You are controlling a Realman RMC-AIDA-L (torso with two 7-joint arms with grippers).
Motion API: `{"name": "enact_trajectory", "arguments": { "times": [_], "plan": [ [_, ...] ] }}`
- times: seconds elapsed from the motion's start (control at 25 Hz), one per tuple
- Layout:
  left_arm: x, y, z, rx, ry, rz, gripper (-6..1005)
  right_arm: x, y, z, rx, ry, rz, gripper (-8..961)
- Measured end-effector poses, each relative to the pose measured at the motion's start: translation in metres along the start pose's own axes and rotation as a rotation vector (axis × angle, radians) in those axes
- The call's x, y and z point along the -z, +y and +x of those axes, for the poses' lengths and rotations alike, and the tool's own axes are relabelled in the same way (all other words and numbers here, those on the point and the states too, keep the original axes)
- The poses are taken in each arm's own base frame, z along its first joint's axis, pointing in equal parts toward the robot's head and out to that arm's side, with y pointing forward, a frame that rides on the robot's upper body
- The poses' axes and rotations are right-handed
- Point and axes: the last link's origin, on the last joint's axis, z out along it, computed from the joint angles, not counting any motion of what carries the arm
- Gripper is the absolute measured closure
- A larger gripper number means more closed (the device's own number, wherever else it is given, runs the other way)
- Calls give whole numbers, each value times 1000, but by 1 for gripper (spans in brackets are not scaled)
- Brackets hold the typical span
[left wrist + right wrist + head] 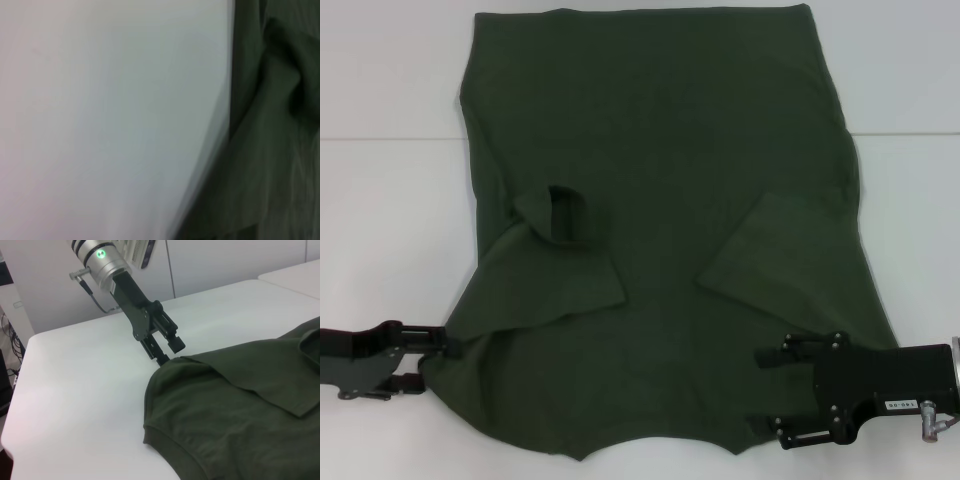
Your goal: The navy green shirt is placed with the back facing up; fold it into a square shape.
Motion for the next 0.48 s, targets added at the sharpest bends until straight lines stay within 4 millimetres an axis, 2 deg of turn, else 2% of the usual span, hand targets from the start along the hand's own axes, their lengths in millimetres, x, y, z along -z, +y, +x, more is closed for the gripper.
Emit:
{"name": "enact_trajectory", "arguments": {
  "times": [0.48],
  "plan": [
    [-12, 15, 3, -23, -24, -32, 188, 0, 0, -1, -4, 0, -1, 96]
  ]
}}
